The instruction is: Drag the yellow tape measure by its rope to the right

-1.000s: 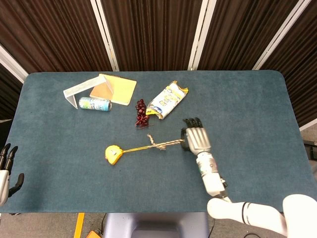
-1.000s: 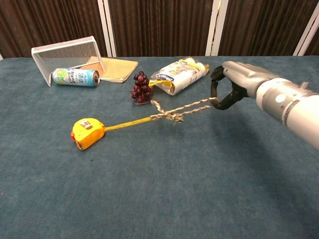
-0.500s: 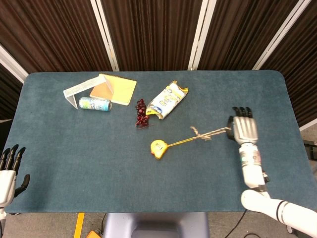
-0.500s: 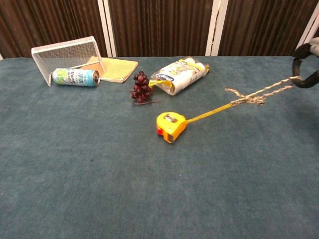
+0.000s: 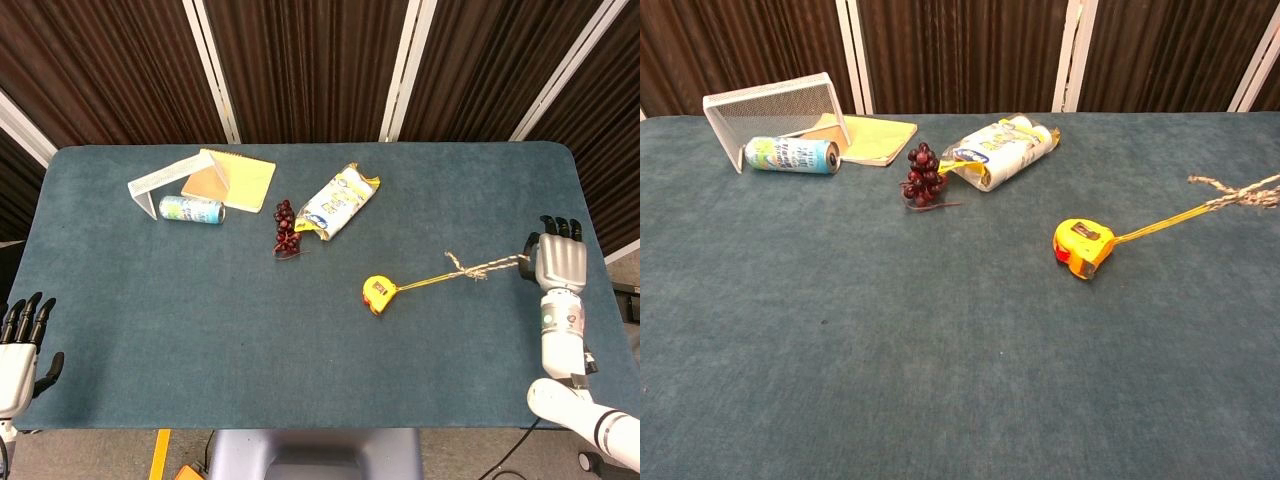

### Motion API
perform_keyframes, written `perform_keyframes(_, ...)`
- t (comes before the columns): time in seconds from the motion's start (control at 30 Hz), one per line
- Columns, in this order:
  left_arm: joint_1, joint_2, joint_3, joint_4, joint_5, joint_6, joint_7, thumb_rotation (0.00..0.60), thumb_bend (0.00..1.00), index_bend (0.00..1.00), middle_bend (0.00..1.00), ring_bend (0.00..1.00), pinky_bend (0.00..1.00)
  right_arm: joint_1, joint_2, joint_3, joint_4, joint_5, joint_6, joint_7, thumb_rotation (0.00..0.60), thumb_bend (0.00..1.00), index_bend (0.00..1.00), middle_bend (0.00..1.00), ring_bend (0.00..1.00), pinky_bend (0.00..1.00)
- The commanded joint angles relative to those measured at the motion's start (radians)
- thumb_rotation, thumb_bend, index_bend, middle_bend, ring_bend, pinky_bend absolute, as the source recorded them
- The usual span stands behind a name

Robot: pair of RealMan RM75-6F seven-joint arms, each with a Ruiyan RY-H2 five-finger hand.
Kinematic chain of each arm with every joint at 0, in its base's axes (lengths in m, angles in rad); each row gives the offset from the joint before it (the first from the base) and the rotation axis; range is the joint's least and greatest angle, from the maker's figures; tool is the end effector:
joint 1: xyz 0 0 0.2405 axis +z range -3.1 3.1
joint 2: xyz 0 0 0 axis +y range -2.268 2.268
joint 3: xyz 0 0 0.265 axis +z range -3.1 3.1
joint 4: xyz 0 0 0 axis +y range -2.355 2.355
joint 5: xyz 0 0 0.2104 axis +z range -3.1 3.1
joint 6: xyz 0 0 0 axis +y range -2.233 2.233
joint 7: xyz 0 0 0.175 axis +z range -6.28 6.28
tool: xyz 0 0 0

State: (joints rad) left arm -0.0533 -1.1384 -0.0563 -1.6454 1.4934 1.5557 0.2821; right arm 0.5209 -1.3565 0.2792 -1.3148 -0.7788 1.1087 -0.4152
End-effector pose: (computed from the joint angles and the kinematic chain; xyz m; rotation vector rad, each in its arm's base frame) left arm -0.3133 0.2032 0.1660 -1.3863 -0.7011 -0.7459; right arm -0.3297 -0.3908 0.1294 1.1996 -0.9470 0.5885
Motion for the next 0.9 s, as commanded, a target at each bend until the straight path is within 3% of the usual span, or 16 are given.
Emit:
perform_keyframes(0.03,0.001,0.002,0.0,0.0,0.001,0.003,-0.005,0.6,0.4,0.02,0.0,0.0,0.03,0.0,-0.01,0.003,0.018,0.01,0.016,-0.017,0.6,0.6,0.89,0.24,0.19,0.0)
perform_keyframes(0.37,0.0,0.008,-0.002,0.003,-0.001,0.001,-0.024,0.6,0.4,0.02,0.0,0.0,0.03,0.012,-0.058,0.013,0.02,0.076,0.061,-0.13,0.6,0.6,0.89,0.24,0.19,0.0)
perform_keyframes(0.73,0.001,0.01,-0.001,0.005,0.001,0.003,-0.022,0.6,0.4,0.02,0.0,0.0,0.03,0.052,-0.1,-0.014,-0.198,-0.241,0.024,0.102,0.6,0.62,0.89,0.24,0.19,0.0)
perform_keyframes(0.83,0.002,0.015,-0.001,0.006,-0.002,0.003,-0.027,0.6,0.4,0.02,0.0,0.0,0.03,0.066,-0.066,-0.046,-0.305,-0.263,-0.054,0.116,0.6,0.6,0.78,0.23,0.17,0.0)
perform_keyframes(0.9,0.003,0.02,-0.001,0.004,-0.002,0.003,-0.032,0.6,0.4,0.03,0.0,0.0,0.03,0.074,-0.041,-0.071,-0.341,-0.28,-0.072,0.077,0.6,0.49,0.63,0.22,0.16,0.0)
